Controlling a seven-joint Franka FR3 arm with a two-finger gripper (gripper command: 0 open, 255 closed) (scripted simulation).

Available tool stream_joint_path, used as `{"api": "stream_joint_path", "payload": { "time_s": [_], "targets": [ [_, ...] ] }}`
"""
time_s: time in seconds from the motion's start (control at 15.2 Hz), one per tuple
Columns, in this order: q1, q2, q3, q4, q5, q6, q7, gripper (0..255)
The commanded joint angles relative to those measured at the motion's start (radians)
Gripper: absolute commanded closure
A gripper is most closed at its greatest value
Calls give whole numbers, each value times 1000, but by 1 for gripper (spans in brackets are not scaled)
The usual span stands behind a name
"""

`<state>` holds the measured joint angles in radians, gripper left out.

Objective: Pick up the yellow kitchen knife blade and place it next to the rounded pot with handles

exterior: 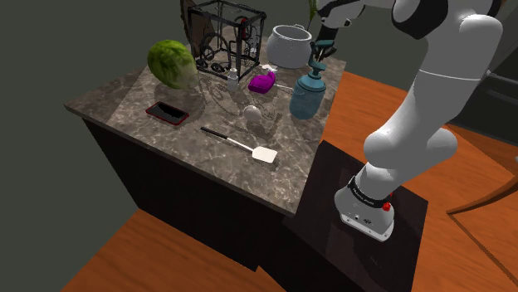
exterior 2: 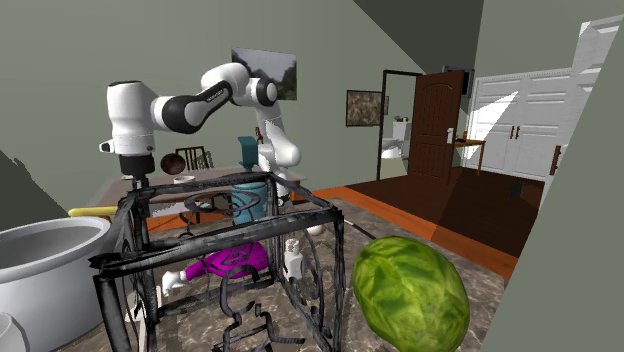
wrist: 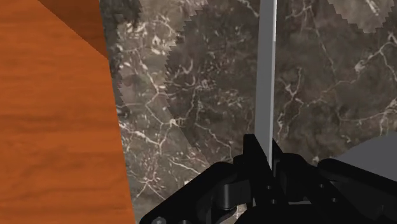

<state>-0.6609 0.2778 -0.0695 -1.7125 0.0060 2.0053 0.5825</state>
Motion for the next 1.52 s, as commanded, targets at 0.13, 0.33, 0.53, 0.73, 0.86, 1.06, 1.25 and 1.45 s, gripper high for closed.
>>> {"api": "stream_joint_path", "payload": {
  "time_s": [0.13,0.33,0.53,0.73,0.86,1.06,1.25,1.45],
  "targets": [
    [-1,13,0,-38,1,51,-1,255],
    [-1,26,1,-60,2,86,-1,255],
    [-1,42,1,-79,3,121,-2,255],
    [-1,59,1,-97,5,156,-2,255],
    [-2,71,2,-108,5,179,-2,255],
    [-2,83,2,-117,6,201,-3,255],
    [-2,83,2,-117,6,201,-3,255],
    [-2,83,2,-117,6,201,-3,255]
  ]
}}
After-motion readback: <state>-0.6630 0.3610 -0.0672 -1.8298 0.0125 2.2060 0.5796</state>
